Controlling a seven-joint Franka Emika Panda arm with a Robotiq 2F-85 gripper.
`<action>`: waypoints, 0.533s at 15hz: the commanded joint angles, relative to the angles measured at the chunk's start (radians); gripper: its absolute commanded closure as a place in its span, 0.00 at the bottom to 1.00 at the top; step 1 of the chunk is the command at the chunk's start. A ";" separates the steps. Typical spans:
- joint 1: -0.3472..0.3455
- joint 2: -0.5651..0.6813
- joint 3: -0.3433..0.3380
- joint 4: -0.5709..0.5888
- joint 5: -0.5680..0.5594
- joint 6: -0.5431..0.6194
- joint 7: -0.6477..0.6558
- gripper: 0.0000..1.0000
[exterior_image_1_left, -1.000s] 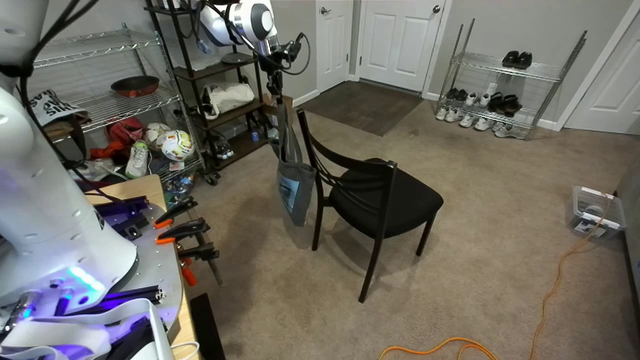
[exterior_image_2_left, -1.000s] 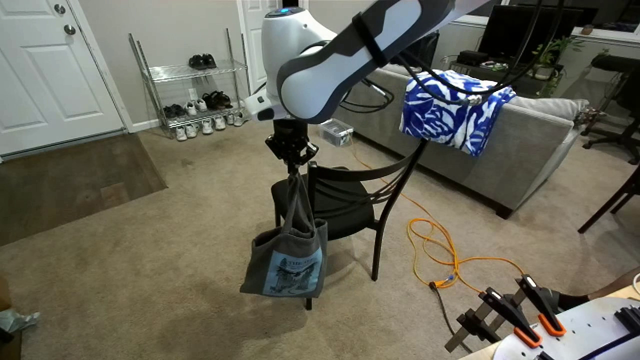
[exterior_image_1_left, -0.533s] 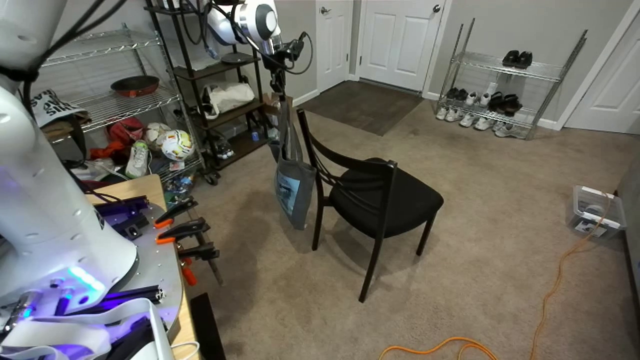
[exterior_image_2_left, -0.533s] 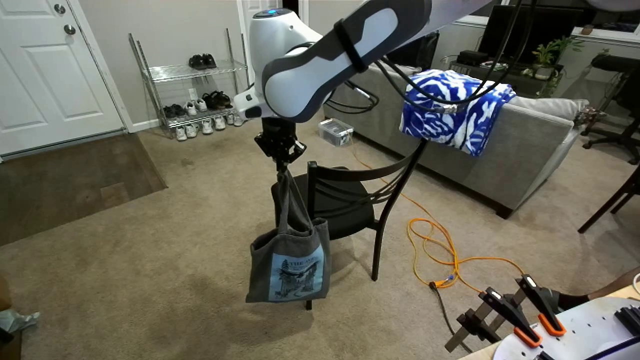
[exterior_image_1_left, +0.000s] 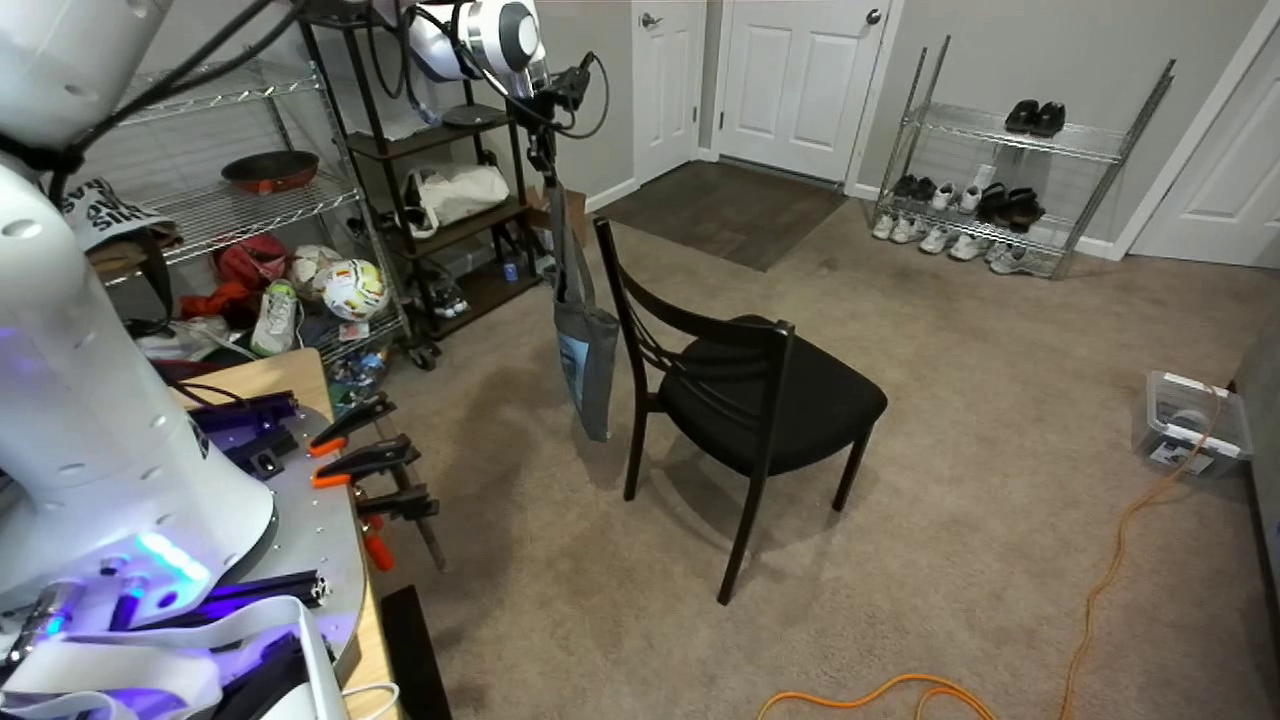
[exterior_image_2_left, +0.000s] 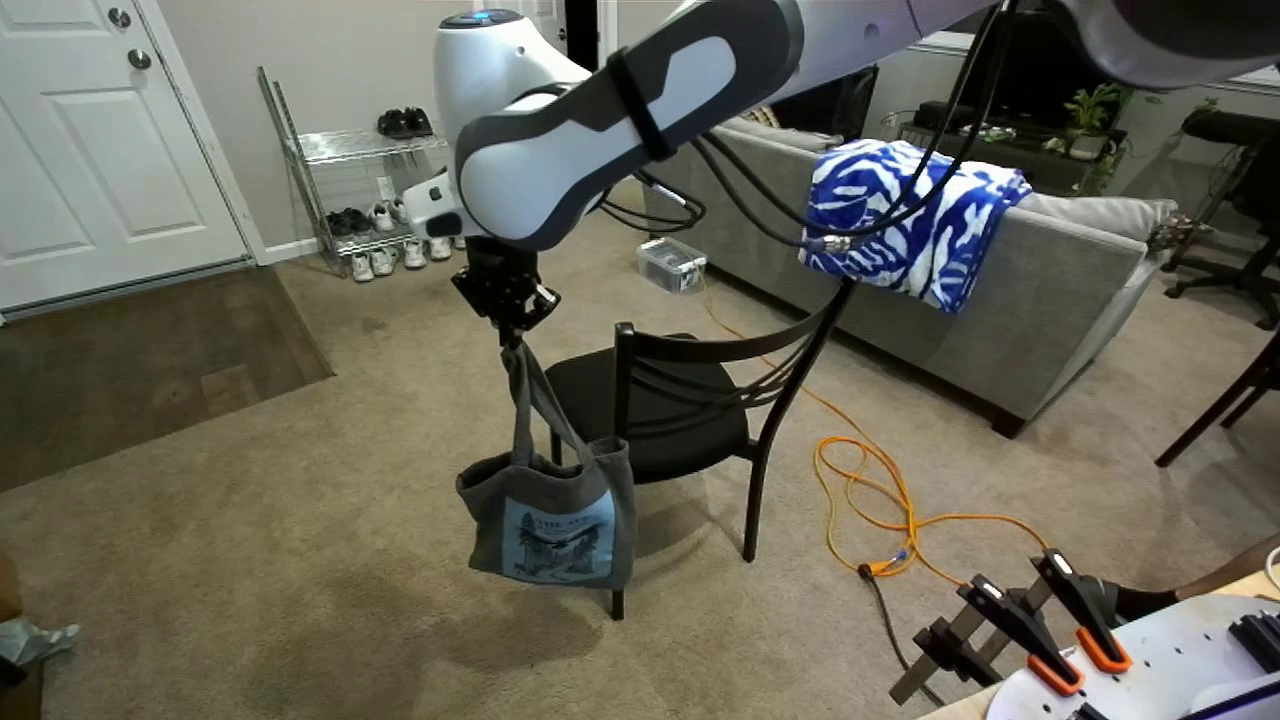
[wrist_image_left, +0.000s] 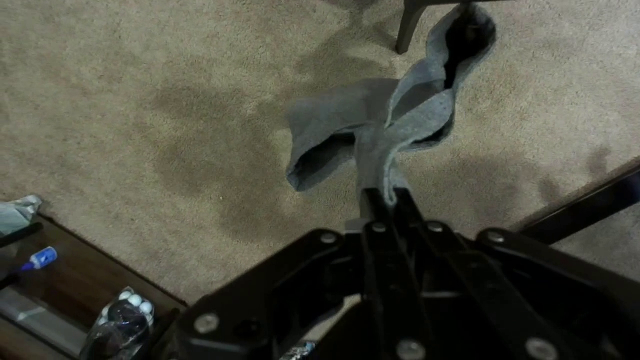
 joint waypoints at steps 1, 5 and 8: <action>0.038 0.047 -0.002 0.100 0.009 -0.053 0.000 0.98; 0.043 0.076 -0.007 0.161 0.019 -0.067 -0.007 0.98; 0.020 0.062 -0.009 0.153 0.014 -0.056 -0.002 0.98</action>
